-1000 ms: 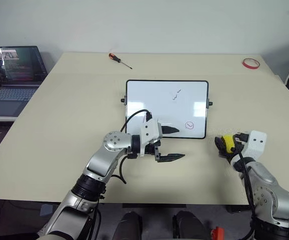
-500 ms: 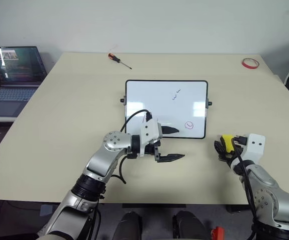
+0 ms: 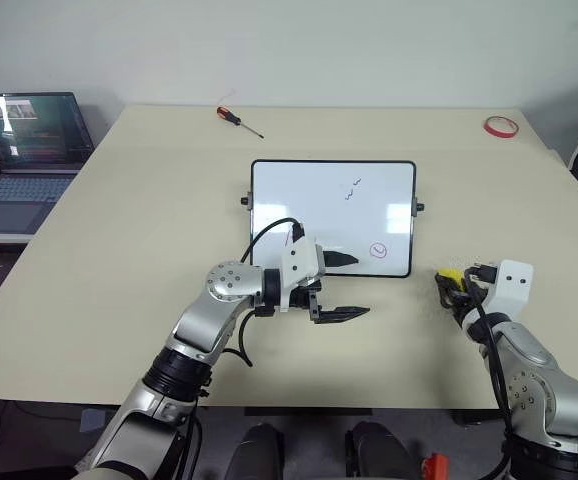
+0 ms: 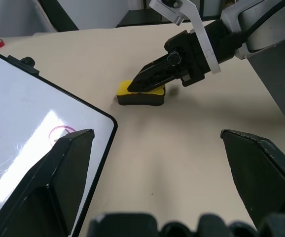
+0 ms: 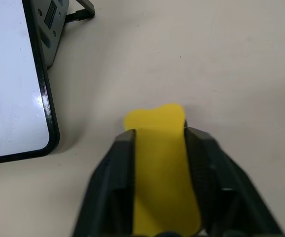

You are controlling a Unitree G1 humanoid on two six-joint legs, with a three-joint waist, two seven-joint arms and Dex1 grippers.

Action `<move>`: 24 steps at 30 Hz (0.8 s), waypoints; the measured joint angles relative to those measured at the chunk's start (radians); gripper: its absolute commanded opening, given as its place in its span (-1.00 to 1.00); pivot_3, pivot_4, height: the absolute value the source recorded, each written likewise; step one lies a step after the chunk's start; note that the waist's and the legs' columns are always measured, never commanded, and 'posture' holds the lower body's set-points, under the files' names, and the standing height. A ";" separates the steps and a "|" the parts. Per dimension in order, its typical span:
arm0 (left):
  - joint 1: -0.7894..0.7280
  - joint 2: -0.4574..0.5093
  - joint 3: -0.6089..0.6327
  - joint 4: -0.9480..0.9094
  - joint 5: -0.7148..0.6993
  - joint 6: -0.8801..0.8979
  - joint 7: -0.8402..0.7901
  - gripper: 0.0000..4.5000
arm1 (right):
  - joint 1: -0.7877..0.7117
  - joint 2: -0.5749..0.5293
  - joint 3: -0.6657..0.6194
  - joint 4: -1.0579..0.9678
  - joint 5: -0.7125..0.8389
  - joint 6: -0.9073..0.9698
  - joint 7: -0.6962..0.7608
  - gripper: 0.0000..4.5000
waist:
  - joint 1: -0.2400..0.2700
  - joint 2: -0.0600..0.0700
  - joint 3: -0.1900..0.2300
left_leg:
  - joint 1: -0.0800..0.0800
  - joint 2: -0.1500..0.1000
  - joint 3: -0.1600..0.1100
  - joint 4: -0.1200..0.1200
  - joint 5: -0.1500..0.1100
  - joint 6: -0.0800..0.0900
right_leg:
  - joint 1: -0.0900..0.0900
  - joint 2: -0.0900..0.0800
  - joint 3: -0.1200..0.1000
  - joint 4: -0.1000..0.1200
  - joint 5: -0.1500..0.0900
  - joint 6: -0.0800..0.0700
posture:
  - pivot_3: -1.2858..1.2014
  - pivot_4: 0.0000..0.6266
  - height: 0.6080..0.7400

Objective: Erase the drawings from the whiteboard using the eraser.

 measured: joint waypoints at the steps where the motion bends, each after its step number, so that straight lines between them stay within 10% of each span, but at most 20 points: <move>1: -0.002 0.001 0.000 0.000 0.000 0.000 0.000 1.00 | 0.000 0.000 -0.001 0.000 0.000 -0.003 0.000 -0.87 | 0.000 0.000 0.000 | 0.000 0.000 0.000 0.000 0.000 0.000 | 0.000 0.000 0.000 0.000 0.000 0.000 | 0.03 -0.52 1.00; 17: -0.013 0.007 0.006 0.001 0.000 0.000 0.000 1.00 | -0.001 -0.007 -0.003 0.005 -0.021 -0.017 -0.011 -1.00 | 0.000 0.000 0.000 | 0.000 0.000 0.000 0.000 0.000 0.000 | 0.000 0.000 0.000 0.000 0.000 0.000 | 0.03 -0.52 1.00; 24: -0.013 0.007 0.006 0.001 0.000 0.000 0.000 1.00 | -0.015 -0.016 -0.017 0.016 -0.049 -0.039 -0.024 -0.14 | 0.000 0.000 0.000 | 0.000 0.000 0.000 0.000 0.000 0.000 | 0.000 0.000 0.000 0.000 0.000 0.000 | 0.03 -0.52 1.00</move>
